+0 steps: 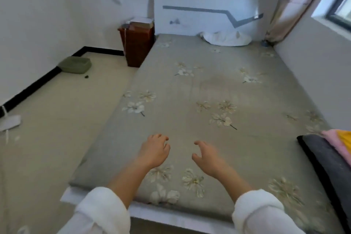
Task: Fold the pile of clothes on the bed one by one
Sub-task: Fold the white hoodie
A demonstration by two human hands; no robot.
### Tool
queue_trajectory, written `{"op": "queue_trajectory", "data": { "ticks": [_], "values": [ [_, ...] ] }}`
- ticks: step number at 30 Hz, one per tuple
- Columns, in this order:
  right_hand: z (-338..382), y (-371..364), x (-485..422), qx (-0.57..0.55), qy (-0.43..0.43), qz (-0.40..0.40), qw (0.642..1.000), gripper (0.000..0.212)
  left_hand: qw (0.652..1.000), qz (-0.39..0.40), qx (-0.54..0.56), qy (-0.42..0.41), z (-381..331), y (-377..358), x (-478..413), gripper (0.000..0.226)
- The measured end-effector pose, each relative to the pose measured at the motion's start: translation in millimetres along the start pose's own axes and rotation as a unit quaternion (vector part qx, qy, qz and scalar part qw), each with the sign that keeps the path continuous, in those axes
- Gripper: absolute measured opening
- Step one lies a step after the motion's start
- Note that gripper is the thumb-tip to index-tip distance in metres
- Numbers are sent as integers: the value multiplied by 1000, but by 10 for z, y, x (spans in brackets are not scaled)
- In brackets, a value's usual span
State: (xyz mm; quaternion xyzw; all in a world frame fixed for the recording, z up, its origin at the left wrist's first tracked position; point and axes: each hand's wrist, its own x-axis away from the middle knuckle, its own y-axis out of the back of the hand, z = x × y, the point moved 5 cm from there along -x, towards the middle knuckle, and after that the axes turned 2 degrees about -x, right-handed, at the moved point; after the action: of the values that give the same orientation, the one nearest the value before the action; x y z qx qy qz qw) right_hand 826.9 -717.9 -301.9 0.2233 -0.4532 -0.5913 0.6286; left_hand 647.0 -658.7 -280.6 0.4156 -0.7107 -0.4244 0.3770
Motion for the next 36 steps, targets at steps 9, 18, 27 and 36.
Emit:
{"op": "queue_trajectory", "data": {
  "ticks": [9, 18, 27, 36],
  "values": [
    [2700, -1531, -719, 16, 119, 72, 990, 53, 989, -39, -37, 139, 2764, 1018, 652, 43],
    [4620, -2167, -1397, 83, 211, 98, 969, 53, 974, -74, -50, 207, 4421, 1810, 771, 44],
    [5892, -2347, -2780, 105, 206, 61, 971, 53, 977, -94, -81, 175, 5708, 2647, -164, 45],
    [6485, -2022, -4005, 68, 132, 15, 989, 53, 988, -64, -98, 100, 6417, 3334, -1554, 45]
  ]
}}
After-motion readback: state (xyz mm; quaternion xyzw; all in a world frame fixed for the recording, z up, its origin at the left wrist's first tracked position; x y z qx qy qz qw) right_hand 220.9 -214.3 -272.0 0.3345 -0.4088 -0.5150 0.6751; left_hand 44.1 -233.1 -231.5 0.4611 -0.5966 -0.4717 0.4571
